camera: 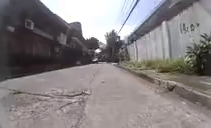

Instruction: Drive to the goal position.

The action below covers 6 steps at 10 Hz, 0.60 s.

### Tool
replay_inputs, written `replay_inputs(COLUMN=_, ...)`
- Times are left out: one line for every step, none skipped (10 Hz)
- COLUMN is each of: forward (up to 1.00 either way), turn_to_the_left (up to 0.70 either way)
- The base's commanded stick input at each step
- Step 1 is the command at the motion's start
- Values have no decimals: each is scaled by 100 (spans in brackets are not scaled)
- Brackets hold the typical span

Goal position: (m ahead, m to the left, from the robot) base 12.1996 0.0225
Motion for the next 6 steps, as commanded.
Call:
replay_inputs(forward=70, turn_to_the_left=0)
replay_inputs(forward=70, turn_to_the_left=0)
replay_inputs(forward=70, turn_to_the_left=0)
replay_inputs(forward=70, turn_to_the_left=0)
replay_inputs(forward=70, turn_to_the_left=0)
replay_inputs(forward=70, turn_to_the_left=0)
